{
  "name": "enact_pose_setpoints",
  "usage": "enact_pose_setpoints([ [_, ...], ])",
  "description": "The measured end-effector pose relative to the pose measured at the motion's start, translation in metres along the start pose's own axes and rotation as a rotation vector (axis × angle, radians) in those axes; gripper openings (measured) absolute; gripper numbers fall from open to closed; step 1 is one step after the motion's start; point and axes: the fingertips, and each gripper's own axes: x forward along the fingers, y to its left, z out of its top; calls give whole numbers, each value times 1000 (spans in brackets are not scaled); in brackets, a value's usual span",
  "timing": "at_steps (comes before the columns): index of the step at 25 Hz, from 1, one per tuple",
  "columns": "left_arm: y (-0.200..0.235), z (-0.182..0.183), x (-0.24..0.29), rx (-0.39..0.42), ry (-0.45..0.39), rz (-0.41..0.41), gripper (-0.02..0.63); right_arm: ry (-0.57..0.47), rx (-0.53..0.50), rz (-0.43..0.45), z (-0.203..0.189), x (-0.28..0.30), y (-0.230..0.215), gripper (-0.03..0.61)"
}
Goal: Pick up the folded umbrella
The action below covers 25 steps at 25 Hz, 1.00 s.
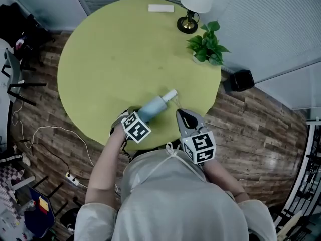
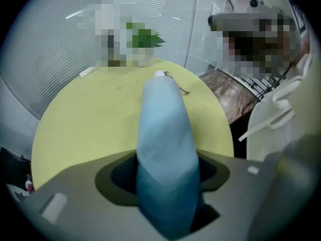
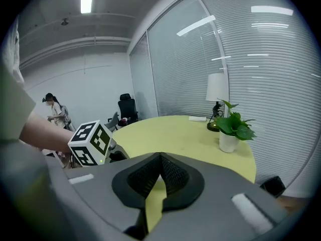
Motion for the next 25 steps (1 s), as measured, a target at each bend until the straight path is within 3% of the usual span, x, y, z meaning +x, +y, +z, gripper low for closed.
enact_pose_setpoints([
  [8, 17, 39, -58, -200, -189, 154, 296, -46, -32, 64, 36, -10, -5, -2],
  [15, 35, 75, -134, -347, -455, 316, 296, -113, -79, 106, 68, -19, -3, -2],
  [19, 44, 81, -173, -417, -552, 419, 296, -145, -96, 125, 83, -22, 1, -2],
  [25, 53, 84, -231, -590, -838, 544, 296, -180, -105, 147, 96, -26, 0, -2],
])
